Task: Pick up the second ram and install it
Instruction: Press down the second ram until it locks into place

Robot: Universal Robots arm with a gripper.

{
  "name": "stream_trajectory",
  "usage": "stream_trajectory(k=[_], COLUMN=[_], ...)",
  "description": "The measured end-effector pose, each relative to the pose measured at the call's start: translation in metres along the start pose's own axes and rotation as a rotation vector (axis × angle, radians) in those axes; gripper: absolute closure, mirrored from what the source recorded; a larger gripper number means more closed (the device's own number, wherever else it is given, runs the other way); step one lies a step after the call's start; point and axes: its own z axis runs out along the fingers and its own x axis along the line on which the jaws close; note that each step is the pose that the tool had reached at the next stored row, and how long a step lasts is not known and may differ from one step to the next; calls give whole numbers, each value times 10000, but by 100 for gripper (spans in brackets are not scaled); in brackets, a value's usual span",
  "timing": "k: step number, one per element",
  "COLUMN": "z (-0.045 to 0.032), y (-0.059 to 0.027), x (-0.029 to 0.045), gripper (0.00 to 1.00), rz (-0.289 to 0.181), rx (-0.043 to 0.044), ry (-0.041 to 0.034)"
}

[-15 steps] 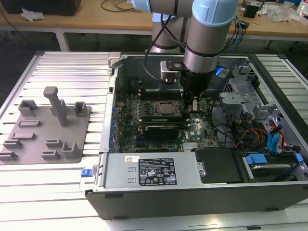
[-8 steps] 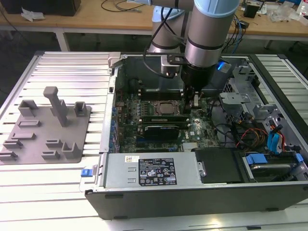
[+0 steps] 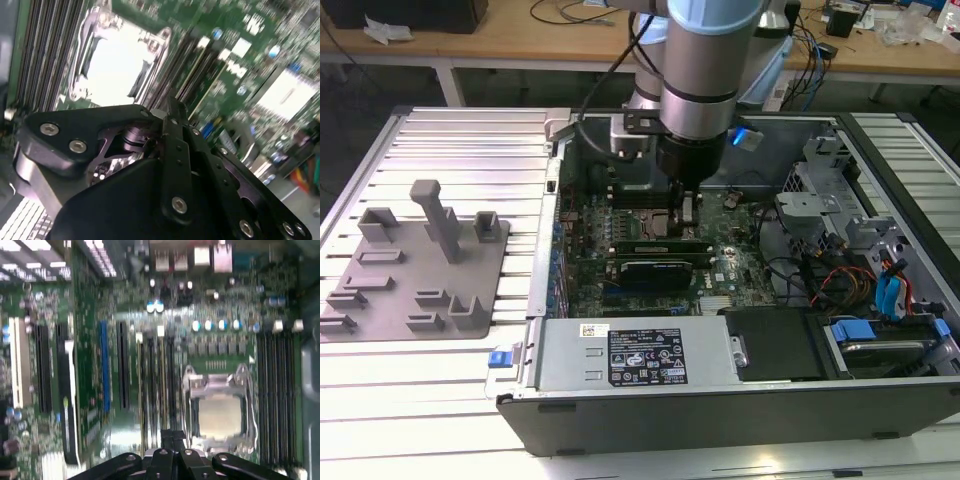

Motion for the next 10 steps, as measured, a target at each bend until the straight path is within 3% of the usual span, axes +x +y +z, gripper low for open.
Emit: stream_trajectory(k=[1, 4, 10], z=[0, 0, 8], y=[77, 197, 332], x=[2, 6, 12], gripper=[92, 92, 92], rz=[2, 2, 0], rx=[2, 8, 9], ry=[0, -1, -1])
